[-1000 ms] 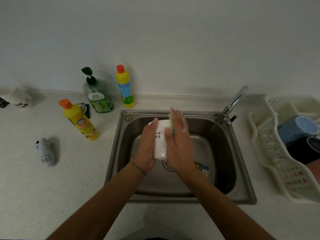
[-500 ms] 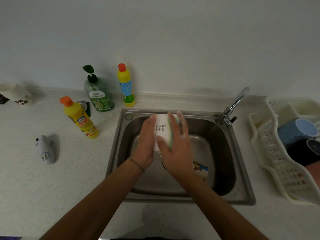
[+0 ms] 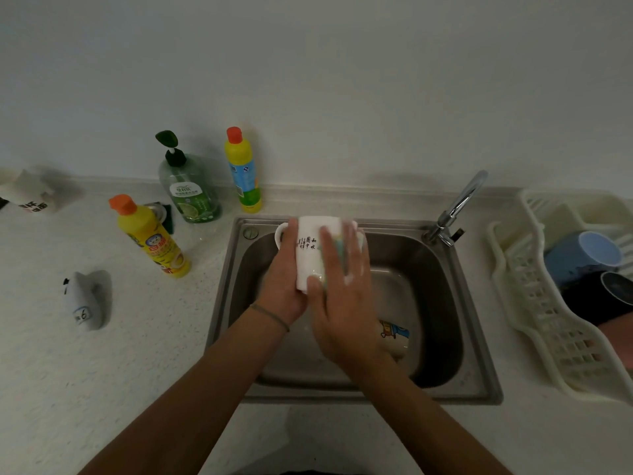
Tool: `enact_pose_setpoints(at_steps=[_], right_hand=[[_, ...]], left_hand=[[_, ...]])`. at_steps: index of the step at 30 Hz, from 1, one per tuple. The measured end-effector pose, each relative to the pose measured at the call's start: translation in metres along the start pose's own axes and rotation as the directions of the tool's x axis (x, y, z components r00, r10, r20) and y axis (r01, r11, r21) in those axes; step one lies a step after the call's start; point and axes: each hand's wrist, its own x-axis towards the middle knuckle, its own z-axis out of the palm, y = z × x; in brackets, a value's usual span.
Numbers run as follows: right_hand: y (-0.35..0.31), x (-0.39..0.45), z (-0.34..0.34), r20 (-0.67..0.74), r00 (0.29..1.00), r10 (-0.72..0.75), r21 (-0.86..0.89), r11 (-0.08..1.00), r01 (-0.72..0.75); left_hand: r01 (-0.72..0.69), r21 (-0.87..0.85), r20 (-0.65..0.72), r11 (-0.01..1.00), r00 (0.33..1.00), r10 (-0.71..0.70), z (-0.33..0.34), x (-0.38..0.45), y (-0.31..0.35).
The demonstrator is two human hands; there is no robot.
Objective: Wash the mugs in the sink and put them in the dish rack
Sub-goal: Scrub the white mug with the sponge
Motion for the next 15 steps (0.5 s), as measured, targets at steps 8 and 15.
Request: enact_pose_setpoints(at_steps=[8, 15], right_hand=[[0.012, 0.032, -0.007, -0.057, 0.982, 0.178, 0.186, 0.969, -0.165], [0.024, 0.011, 0.002, 0.043, 0.999, -0.017, 0.014, 1.000, 0.016]], left_hand=[[0.008, 0.044, -0.179, 0.999, 0.984, 0.000, 0.003, -0.004, -0.014], [-0.008, 0.156, -0.271, 0.988, 0.961, 0.050, 0.001, -0.006, -0.012]])
